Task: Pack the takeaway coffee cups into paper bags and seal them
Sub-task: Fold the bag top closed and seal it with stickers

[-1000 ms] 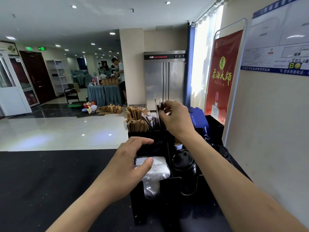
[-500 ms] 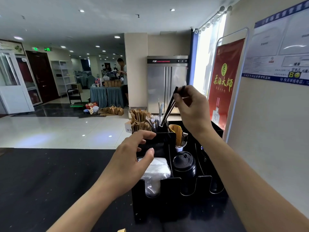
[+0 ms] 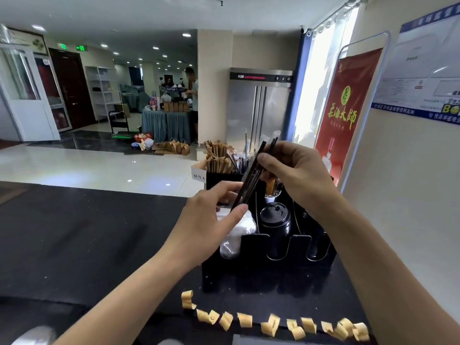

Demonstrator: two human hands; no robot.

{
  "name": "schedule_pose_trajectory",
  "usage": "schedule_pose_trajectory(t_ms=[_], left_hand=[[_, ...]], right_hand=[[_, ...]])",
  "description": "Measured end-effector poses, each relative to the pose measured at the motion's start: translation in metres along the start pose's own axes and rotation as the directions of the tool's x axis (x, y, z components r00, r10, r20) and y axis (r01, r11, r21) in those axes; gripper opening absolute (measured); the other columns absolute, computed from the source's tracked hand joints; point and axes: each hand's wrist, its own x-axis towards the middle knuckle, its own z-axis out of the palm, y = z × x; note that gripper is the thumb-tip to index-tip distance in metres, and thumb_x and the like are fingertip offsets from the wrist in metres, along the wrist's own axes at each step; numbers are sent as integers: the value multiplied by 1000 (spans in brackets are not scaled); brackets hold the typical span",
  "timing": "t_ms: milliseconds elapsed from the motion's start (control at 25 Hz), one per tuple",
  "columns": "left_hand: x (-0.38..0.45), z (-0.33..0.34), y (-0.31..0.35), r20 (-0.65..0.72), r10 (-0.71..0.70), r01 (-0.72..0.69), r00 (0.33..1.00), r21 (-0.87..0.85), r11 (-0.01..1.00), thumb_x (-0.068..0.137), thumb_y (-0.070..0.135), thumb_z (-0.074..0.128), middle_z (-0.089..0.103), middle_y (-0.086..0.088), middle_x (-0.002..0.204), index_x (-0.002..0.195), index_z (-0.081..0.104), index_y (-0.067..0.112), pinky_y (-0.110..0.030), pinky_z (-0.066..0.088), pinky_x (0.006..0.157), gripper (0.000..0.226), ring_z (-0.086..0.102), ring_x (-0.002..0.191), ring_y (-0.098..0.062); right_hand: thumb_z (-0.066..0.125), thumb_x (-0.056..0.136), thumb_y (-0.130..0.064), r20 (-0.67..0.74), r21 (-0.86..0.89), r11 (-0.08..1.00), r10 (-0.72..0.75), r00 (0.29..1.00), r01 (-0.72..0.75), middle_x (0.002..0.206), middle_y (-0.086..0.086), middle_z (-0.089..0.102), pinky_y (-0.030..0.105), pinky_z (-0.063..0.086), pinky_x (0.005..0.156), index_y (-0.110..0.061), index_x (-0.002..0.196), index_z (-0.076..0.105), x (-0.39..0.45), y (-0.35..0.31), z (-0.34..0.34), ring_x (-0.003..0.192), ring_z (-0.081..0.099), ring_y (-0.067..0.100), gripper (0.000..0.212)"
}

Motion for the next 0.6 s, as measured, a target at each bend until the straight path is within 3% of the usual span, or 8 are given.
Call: schedule_pose_trajectory(t_ms=[80, 160, 280, 400, 600], left_hand=[[-11, 2, 1, 23, -46, 48, 999, -66, 997, 92, 32, 73, 73, 17, 88, 110, 70, 36, -17, 55, 78, 19, 67, 87, 4], [-24, 3, 2, 71, -108, 119, 992, -174, 978, 89, 29, 76, 74, 12, 84, 100, 74, 34, -24, 60, 73, 12, 72, 80, -5], [-39, 4, 0, 151, -155, 193, 976, -286, 938, 87, 29, 79, 75, 3, 83, 96, 77, 29, -29, 60, 73, 9, 72, 76, -15], [-51, 5, -2, 171, -184, 231, 968, -325, 917, 83, 31, 82, 74, -2, 81, 94, 78, 24, -27, 57, 67, 13, 68, 68, -14], [-60, 6, -4, 180, -214, 265, 960, -341, 902, 79, 31, 86, 73, -3, 79, 85, 76, 22, -30, 58, 60, 15, 66, 64, -15]], right_hand=[[69, 94, -7, 22, 15, 999, 40, 999, -40, 82, 6, 77, 23, 58, 69, -5, 103, 73, -12, 4, 3, 66, 70, 11, 10], [69, 93, -9, 36, 49, 995, 84, 996, -86, 81, 5, 76, 24, 58, 70, -5, 104, 74, -23, 8, 6, 64, 68, 11, 12], [68, 94, -12, 60, 111, 983, 142, 988, -148, 88, 10, 75, 25, 57, 70, -6, 109, 74, -37, 15, 11, 65, 64, 11, 18], [63, 97, -13, 107, 142, 969, 190, 976, -204, 96, 12, 78, 24, 55, 71, -11, 113, 74, -49, 19, 15, 66, 61, 9, 20], [66, 95, -19, 128, 132, 960, 230, 965, -246, 88, 4, 73, 31, 54, 76, -11, 114, 76, -58, 25, 15, 70, 61, 12, 23]])
